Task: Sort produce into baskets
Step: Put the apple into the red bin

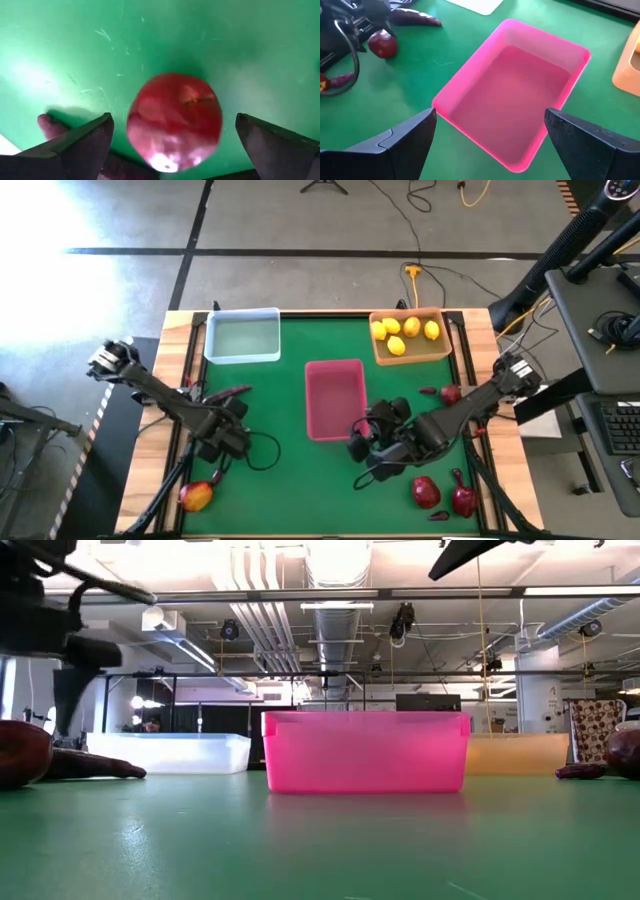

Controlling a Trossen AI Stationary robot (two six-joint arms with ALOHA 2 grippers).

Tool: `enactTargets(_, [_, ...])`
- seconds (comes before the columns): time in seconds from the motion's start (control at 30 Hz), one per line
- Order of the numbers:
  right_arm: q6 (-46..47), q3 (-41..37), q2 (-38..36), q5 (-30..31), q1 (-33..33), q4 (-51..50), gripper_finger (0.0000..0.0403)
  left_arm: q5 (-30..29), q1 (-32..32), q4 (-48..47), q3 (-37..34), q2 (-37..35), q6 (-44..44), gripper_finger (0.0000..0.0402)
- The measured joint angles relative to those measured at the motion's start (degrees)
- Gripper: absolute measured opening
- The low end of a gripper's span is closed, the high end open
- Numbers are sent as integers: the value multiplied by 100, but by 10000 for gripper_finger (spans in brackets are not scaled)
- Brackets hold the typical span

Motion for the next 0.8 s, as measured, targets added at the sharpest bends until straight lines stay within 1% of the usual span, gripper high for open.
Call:
enactTargets(0.13, [20,38,4,-54,-16,12,364,14,27,279,-7,522,110,396])
enactTargets(0.23, [20,42,-66,-141,-1,33,363,14,27,221,-13,933,126,380])
enactTargets(0.33, [20,42,-134,-149,31,58,363,16,27,215,-13,1297,-10,348])
enactTargets(0.43, [-2,42,-189,-153,36,59,363,85,15,161,57,1517,-165,306])
enactTargets(0.53, [-383,43,-303,-234,36,62,364,185,2,22,233,1560,-315,265])
enactTargets(0.6, [-1032,116,-406,-511,67,55,363,307,1,-185,607,1449,-422,261])
enactTargets(0.7, [-1865,266,-538,-741,157,76,363,1,-23,-851,1380,1165,-555,261])
enactTargets(0.8, [-2536,345,-691,-754,182,79,363,-366,102,-487,2240,925,-598,261])
